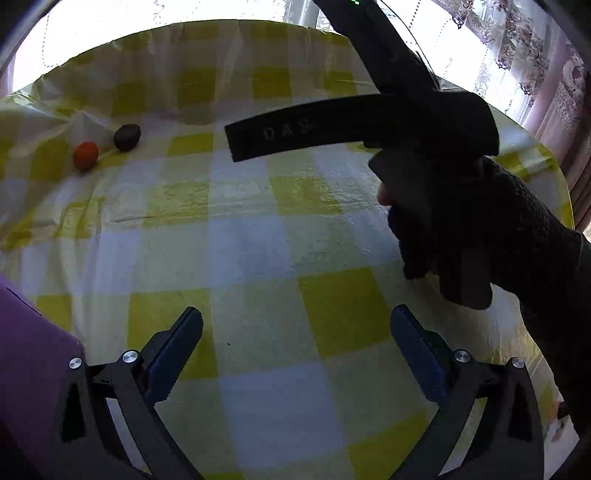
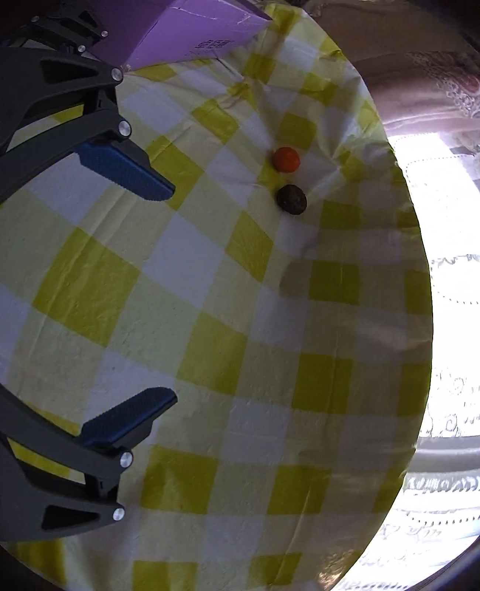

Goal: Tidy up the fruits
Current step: 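Withdraw both open tools from the box back over the table, then grasp the last dark fruit with the right tool while the left tool grasps the last mandarin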

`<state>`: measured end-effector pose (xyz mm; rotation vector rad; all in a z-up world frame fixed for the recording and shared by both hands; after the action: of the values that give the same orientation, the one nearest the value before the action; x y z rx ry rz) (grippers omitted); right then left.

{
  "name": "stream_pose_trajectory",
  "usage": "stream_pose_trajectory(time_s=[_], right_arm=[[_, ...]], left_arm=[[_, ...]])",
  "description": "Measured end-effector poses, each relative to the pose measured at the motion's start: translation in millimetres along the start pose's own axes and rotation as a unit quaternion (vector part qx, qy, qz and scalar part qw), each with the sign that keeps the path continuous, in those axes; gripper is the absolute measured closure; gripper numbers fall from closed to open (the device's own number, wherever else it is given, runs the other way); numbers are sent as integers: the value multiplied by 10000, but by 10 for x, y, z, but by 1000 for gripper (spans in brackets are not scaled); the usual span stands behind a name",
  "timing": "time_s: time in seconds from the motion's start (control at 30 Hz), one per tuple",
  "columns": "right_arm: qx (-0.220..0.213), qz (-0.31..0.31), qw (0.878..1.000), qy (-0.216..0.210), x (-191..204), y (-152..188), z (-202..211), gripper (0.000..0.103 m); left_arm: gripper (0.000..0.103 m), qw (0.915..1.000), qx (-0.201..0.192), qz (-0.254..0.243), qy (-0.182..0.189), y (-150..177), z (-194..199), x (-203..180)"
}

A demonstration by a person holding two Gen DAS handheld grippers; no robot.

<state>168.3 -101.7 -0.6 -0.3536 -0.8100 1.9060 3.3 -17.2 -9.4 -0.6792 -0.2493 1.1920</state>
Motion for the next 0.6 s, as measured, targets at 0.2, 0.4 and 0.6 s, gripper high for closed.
stream_pose_trajectory(time_s=[0.2,0.4,0.6], right_arm=[[413,560,9965,-457,331,-528,-775,2],[579,701,9933,-710,665,-1011,-1328,8],[663,980,9922,-398,979,-1242,-1625,9]], left_arm=[[5,9971,-638,-274,-297,87,128,-132],[5,9966,-756,-147,-307,62,139,-54],[5,9966,-765,-62,-285,83,179,-63]])
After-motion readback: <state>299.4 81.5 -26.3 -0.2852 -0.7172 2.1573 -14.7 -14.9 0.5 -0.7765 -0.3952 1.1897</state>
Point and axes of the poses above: each gripper's, at about its wrist camera, not at the fingertips, and z roughly against the way its jaws point, x to its left, y to its underside, the point moved 2 cm from there along -z, roughly the way its jaws point, and after that the axes turned 2 degrees about -y, right-handed, at the moved point
